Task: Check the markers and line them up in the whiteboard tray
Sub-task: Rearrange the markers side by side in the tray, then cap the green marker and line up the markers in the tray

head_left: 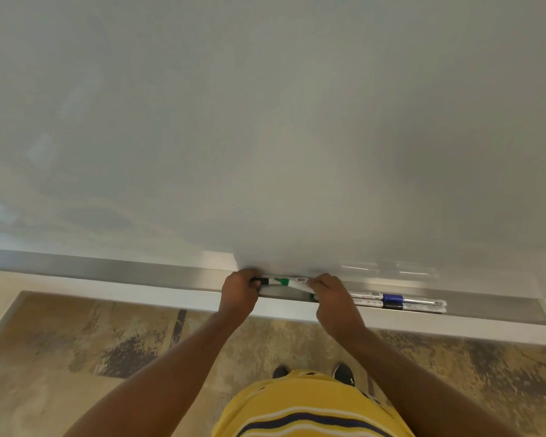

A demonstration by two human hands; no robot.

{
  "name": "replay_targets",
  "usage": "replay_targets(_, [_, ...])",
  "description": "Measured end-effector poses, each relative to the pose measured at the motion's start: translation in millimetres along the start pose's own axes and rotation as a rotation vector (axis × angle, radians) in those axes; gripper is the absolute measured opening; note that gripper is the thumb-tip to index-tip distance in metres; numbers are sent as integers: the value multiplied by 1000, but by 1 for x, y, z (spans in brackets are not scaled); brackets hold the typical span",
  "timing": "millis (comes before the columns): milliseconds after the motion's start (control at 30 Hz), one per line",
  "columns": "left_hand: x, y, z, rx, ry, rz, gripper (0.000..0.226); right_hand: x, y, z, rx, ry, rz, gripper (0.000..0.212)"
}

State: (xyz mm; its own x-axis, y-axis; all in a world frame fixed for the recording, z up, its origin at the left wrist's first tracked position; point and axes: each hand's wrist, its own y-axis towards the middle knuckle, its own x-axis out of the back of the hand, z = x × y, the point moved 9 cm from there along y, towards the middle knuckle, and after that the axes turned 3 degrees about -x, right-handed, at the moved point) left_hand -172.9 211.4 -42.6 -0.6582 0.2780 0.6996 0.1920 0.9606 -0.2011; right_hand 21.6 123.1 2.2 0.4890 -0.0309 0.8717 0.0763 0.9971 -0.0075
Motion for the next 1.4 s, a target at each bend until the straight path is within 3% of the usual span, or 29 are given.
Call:
replay_targets(333, [-8, -7, -26, -158, 197, -20, 17, 70, -41, -71, -277, 103, -181, 45])
replay_targets(467, [-23, -28, -59, -374, 434, -80, 18, 80, -52, -77, -305, 143, -212, 37])
replay_targets(567, [-61, -43, -87, -546, 462, 26, 22, 85, -58, -80, -318, 179, -223, 36])
replay_targets(667, [-90, -41, -104, -601, 491, 148, 22, 89, -62, -83, -323, 184, -222, 36])
replay_targets(967, [-107, -33, -111, -605, 604, 212, 22, 102, -78, -99, -324, 187, -241, 35])
replay_targets(1267, [-103, -41, -120, -571, 464, 160, 17, 102, -76, -101, -300, 221, -208, 34])
replay_targets(1400, [-84, -43, -121, -409, 184, 135, 14, 104, -73, -98, -299, 295, -190, 32])
